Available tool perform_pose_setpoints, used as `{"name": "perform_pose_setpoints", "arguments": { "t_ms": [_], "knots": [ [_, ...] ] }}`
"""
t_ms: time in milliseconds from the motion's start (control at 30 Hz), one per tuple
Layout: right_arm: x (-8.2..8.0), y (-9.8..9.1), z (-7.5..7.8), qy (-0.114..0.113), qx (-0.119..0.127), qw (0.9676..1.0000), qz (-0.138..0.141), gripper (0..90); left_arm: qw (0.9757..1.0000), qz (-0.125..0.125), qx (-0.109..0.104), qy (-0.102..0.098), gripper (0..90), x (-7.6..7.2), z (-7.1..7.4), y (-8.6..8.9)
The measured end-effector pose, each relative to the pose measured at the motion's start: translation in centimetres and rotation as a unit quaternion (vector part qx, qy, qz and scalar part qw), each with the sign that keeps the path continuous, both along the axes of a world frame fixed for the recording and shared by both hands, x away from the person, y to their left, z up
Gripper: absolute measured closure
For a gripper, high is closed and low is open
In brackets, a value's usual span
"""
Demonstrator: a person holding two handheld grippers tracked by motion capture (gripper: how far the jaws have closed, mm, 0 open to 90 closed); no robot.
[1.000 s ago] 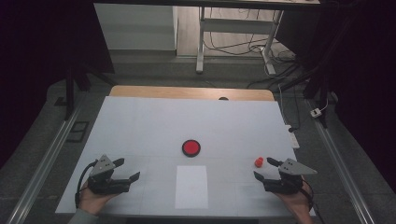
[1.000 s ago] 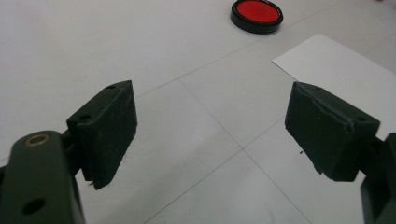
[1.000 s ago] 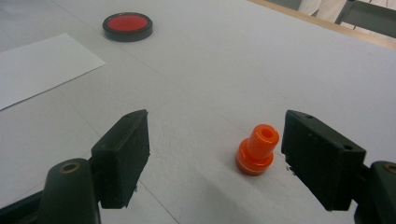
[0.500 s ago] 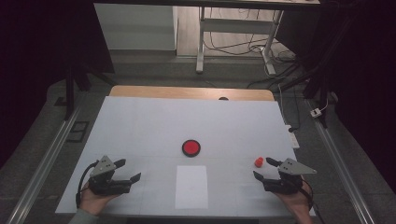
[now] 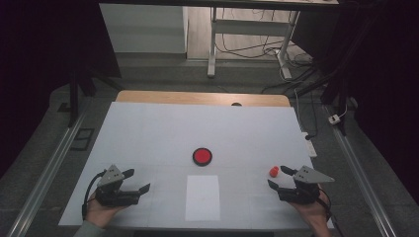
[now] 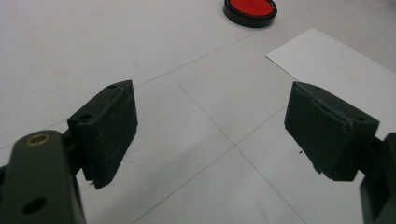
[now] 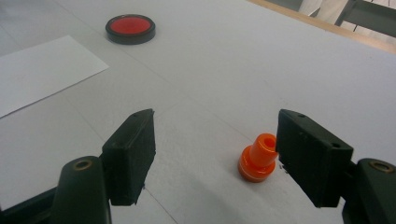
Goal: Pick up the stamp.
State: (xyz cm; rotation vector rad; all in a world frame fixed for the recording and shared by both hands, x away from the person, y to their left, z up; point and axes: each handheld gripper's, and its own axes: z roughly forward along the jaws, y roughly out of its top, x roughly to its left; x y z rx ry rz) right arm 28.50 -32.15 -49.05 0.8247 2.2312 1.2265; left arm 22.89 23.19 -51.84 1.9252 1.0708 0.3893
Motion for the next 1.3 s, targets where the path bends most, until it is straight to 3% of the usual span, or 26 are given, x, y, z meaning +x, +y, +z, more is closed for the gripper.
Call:
{"name": "perform_pose_setpoints", "arguments": {
  "t_ms": [367,533,700,833,1100,1300],
  "knots": [
    [0.4,0.3,1.3,0.006,0.003,1.0,-0.003,29.8,1.0,-0.002,-0.003,-0.003,18.5,0.1,0.3,0.0],
    [1.2,0.7,3.4,0.015,0.005,0.9999,-0.004,29.7,1.0,-0.005,-0.003,-0.001,18.6,0.3,0.2,0.0],
    [1.7,1.4,4.8,0.017,-0.01,0.9997,-0.012,29.7,1.0,-0.008,-0.001,0.002,18.5,0.5,0.0,-0.2],
    [2.8,1.8,5.8,0.037,-0.02,0.9988,-0.026,30.0,1.0,-0.009,0.0,0.003,18.4,0.6,0.0,-0.2],
    [3.7,1.7,5.4,0.051,-0.043,0.9964,-0.053,30.6,1.0,-0.007,0.003,0.003,18.4,0.6,0.0,-0.2],
    [4.1,0.8,4.3,0.066,-0.036,0.9949,-0.067,30.8,0.9999,-0.007,0.007,0.004,18.4,0.5,-0.2,-0.3]
  ]
}}
